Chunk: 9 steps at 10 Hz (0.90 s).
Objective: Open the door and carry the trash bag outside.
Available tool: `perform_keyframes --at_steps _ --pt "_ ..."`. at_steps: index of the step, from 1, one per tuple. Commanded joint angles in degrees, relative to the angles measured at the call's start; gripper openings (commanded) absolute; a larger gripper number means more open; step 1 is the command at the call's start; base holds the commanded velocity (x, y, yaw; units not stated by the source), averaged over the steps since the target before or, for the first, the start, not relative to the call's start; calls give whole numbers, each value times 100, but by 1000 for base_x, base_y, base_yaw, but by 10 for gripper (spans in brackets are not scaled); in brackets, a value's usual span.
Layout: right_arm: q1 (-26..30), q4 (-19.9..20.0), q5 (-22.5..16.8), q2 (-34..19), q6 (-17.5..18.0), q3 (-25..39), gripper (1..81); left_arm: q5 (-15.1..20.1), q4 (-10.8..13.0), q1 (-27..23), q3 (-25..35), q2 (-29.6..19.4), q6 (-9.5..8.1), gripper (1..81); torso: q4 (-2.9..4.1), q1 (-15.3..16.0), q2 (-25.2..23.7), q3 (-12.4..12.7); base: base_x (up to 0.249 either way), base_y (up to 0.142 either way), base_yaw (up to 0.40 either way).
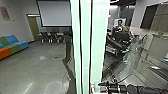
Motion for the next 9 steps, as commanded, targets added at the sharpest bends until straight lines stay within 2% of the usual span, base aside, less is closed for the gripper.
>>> perform_keyframes --at_steps 1,9 --pt "699 200 -80 83 44 -18 811 304 -13 -303 12 -11 0 10 0 0 0 0 0 0 0" --pt "-205 33 -71 65 35 79 811 304 40 -303 3 15 0 10 0 0 0 0 0 0 0"
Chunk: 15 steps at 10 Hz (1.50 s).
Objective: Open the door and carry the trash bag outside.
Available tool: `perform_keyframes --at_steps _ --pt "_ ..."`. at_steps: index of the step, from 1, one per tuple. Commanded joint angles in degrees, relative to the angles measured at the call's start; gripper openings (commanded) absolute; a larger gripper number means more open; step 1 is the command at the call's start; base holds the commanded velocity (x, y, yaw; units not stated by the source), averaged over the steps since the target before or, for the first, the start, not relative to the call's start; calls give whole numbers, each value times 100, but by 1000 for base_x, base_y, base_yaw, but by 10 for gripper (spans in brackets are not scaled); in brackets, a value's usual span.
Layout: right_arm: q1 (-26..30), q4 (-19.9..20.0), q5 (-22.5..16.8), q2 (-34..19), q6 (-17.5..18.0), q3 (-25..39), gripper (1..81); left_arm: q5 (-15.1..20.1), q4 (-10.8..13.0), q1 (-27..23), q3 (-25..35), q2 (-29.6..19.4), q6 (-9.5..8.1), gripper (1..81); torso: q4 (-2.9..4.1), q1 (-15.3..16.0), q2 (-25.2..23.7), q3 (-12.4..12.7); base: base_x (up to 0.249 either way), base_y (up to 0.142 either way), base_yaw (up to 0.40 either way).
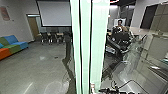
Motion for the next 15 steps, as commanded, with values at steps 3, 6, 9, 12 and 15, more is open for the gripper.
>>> perform_keyframes --at_steps 3,6,9,12,15 --pt "-137 -239 -281 234 12 -343 811 307 55 -311 -6 -3 0 10 0 0 0 0 0 0 0" --pt "-795 -555 -202 410 12 -826 811 299 55 -303 -6 33 -1 10 0 -2 -2 5 0 0 0" --pt "-1210 -731 -114 692 12 -1398 811 325 46 -303 -6 15 -9 10 0 -4 -2 9 0 0 0" --pt "-1359 -898 -114 736 12 -1504 811 343 46 -303 -6 6 -9 10 0 -4 -2 11 0 0 0" --pt "-1324 -1056 -123 736 12 -1442 811 343 20 -303 -6 -11 -9 10 0 -4 -5 13 0 0 0"
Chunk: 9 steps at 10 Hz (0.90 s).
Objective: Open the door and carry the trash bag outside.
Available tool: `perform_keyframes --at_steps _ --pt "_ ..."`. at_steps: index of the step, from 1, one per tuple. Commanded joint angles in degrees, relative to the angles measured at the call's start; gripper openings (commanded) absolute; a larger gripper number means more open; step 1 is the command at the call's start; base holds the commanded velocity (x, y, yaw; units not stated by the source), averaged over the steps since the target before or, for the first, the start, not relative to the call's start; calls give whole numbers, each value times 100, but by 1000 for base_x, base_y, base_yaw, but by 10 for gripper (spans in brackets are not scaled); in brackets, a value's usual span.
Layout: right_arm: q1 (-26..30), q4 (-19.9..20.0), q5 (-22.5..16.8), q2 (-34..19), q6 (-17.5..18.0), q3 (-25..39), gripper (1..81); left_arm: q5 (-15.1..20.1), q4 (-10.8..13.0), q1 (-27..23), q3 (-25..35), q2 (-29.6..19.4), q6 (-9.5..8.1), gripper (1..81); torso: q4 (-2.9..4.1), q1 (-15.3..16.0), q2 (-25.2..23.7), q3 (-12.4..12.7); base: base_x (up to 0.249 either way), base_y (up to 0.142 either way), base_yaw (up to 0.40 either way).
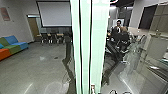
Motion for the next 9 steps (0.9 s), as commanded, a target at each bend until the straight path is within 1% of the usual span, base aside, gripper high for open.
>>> perform_keyframes --at_steps 1,3,5,9 --pt "-107 -269 -1947 -93 -266 -51 811 308 19 -294 17 -25 -7 10 0 0 0 0 0 0 0" --pt "7 -313 -2008 -181 -275 133 811 308 19 -302 17 -25 -7 10 0 0 0 0 0 0 0" --pt "16 -357 -2017 -164 -275 151 811 308 19 -303 9 -25 -7 10 0 2 0 0 0 0 0" --pt "252 -296 -2017 -181 -266 107 811 308 -8 -285 17 -60 -7 10 0 0 0 -568 0 0 0"
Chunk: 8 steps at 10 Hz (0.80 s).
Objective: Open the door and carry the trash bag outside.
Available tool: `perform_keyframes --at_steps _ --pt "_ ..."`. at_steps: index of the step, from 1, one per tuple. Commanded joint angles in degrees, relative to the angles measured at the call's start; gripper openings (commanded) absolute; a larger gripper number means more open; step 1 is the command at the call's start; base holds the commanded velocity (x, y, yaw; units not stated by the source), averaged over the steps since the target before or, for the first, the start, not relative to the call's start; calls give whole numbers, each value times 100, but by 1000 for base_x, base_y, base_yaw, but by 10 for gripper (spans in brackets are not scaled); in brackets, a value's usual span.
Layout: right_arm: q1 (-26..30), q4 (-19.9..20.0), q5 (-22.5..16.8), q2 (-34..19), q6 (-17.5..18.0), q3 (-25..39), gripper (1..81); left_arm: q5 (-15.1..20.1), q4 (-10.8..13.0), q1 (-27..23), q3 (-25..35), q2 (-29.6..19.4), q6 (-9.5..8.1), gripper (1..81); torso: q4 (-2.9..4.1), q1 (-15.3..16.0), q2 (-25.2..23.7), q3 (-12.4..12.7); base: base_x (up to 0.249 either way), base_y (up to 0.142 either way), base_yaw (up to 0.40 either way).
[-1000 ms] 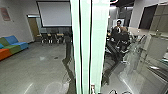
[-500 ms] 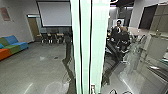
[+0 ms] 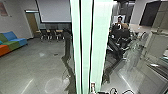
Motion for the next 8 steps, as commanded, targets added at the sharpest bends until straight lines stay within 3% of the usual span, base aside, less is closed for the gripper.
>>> perform_keyframes --at_steps 1,4,5,8 --pt "188 -90 -1862 -80 -207 -139 811 330 -15 -270 20 -45 -6 10 0 0 0 -406 0 0 0" --pt "636 121 -1871 -292 -146 -139 811 330 -24 -253 20 -97 -15 10 0 -2 0 -903 0 0 0" --pt "821 173 -1879 -432 -102 -139 811 312 -24 -244 20 -97 -15 10 0 -2 0 -651 0 0 0" --pt "1287 288 -1914 -801 -23 11 811 294 -33 -244 20 -106 -15 10 0 -5 0 -839 0 0 0"
